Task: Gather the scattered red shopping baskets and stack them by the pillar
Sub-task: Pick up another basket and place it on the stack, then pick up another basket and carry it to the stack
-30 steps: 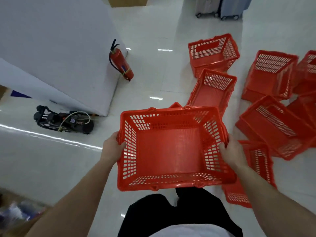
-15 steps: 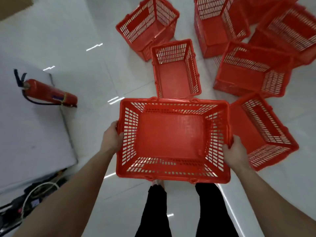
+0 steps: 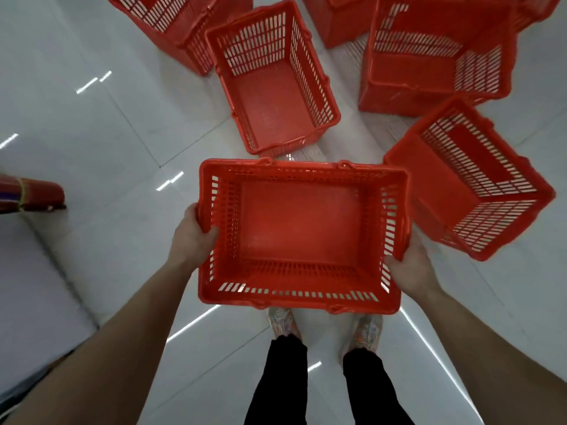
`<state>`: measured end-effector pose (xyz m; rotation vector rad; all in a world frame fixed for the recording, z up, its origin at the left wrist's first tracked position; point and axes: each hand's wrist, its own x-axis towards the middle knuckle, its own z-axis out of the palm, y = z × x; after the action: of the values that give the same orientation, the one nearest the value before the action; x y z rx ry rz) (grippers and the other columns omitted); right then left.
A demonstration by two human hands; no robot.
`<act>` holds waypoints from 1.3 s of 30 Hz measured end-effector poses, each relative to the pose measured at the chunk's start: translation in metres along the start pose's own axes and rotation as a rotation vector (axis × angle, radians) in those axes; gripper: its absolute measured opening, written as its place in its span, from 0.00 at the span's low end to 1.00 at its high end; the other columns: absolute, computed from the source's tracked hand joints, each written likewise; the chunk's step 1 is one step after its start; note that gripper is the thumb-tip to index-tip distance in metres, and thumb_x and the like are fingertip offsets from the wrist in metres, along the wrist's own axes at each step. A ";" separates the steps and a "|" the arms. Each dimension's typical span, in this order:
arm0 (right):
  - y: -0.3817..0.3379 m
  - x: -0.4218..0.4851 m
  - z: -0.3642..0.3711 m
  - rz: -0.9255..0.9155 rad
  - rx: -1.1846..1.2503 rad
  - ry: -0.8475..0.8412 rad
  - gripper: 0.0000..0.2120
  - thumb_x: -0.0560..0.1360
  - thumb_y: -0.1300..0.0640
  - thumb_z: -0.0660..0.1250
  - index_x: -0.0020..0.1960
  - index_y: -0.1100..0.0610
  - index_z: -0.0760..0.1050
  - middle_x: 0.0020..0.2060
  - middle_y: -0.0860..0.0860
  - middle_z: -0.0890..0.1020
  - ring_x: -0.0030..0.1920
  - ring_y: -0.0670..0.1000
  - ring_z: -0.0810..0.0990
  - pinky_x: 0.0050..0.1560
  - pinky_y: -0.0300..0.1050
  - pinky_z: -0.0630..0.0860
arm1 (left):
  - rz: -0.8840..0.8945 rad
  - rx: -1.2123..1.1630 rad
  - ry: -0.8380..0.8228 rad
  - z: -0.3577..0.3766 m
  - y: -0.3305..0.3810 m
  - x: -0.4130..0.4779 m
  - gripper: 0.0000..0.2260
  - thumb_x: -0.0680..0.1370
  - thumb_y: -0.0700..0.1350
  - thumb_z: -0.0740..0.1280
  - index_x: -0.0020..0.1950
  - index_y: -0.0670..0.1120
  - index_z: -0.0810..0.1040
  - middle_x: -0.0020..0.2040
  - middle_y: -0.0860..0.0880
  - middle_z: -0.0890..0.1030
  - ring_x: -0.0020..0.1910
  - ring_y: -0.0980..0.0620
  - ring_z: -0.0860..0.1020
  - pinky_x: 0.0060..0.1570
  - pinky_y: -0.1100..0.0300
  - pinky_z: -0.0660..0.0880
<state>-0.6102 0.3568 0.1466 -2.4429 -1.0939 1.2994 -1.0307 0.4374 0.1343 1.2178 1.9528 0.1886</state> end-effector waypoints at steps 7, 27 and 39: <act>0.007 0.026 0.007 0.056 -0.410 -0.149 0.32 0.76 0.49 0.66 0.74 0.58 0.60 0.66 0.62 0.69 0.62 0.65 0.74 0.56 0.57 0.75 | -0.094 0.525 -0.093 0.021 -0.003 -0.018 0.40 0.75 0.56 0.71 0.79 0.45 0.53 0.73 0.39 0.68 0.67 0.36 0.71 0.58 0.40 0.74; 0.123 -0.173 -0.435 0.206 -0.394 0.178 0.33 0.76 0.42 0.65 0.76 0.57 0.61 0.69 0.59 0.67 0.67 0.61 0.69 0.61 0.57 0.71 | 0.457 0.727 -0.209 0.095 0.439 -0.291 0.34 0.72 0.63 0.67 0.73 0.46 0.69 0.69 0.42 0.73 0.66 0.39 0.72 0.64 0.46 0.70; 0.130 -0.192 -0.666 0.129 -0.365 0.332 0.35 0.76 0.41 0.65 0.76 0.56 0.60 0.70 0.58 0.67 0.69 0.61 0.67 0.62 0.57 0.69 | 0.752 0.806 -0.132 0.153 0.693 -0.397 0.36 0.73 0.64 0.66 0.75 0.47 0.66 0.69 0.43 0.72 0.67 0.39 0.71 0.64 0.44 0.70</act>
<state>-0.0948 0.2562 0.6170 -2.8977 -1.1798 0.7263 -0.3663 0.4381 0.6037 2.3879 1.3791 -0.3344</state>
